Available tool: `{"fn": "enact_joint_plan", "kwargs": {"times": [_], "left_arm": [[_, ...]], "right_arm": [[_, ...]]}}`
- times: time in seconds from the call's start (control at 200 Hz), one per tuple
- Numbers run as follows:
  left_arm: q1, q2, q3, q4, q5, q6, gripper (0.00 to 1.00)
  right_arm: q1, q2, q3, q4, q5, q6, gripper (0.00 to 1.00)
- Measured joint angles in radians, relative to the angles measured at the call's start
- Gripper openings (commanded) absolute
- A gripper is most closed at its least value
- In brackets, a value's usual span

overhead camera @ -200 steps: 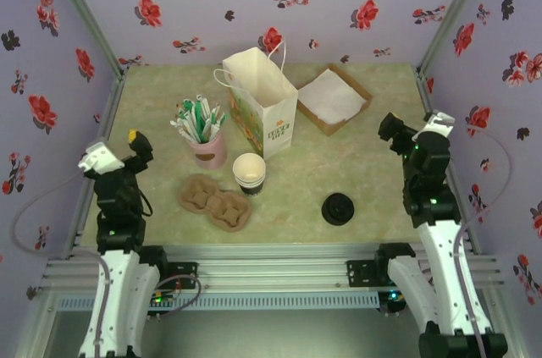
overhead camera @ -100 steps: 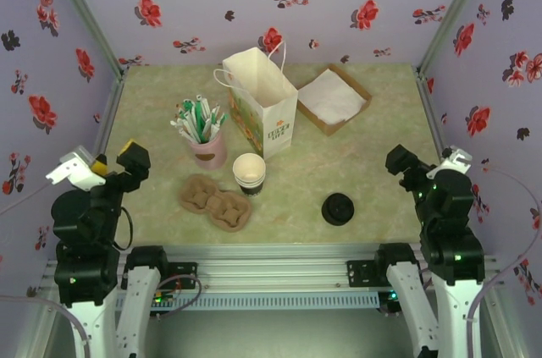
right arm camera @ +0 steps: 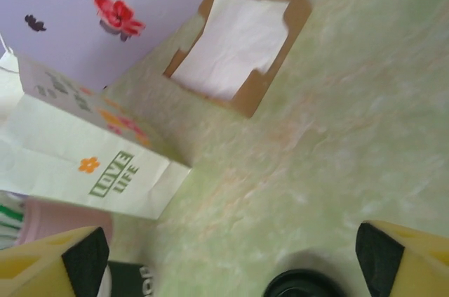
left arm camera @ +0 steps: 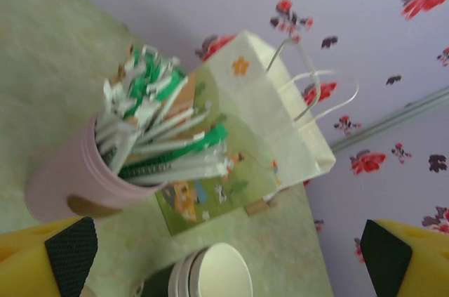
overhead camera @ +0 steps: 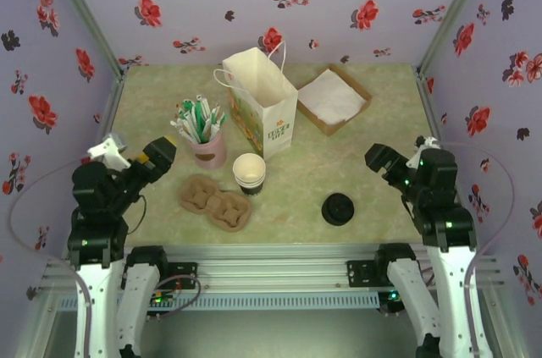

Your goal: Pack the takeout coffee

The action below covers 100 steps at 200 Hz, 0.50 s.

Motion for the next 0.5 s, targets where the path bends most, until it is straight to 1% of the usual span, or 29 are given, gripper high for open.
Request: {"fn": "enact_joint_plan", "kwargs": {"times": [0.125,0.245,0.335,0.36,0.43,0.5], "left_arm": [[-0.041,0.013,-0.040,0.009,0.044,-0.040,0.99],[-0.138,0.044,-0.045,0.030,0.061,-0.063,0.99],[-0.239,0.091,-0.053,0.053,0.057,-0.076,0.99],[-0.265,0.103,-0.058,0.060,0.056,-0.078,0.99],[-0.346,0.146,-0.075,0.074,0.047,-0.080,0.99],[-0.408,0.181,-0.089,0.076,0.030,-0.080,0.99]], "right_arm": [[0.021,0.065,-0.003,0.021,-0.069,0.017,0.81],[0.075,0.118,-0.002,0.039,-0.088,0.022,0.76],[0.156,0.175,0.013,0.044,-0.069,0.021,0.73],[0.184,0.193,0.021,0.044,-0.064,0.021,0.70],[0.271,0.259,0.049,0.045,-0.031,0.018,0.69],[0.359,0.328,0.081,0.046,0.010,0.018,0.68]]}}
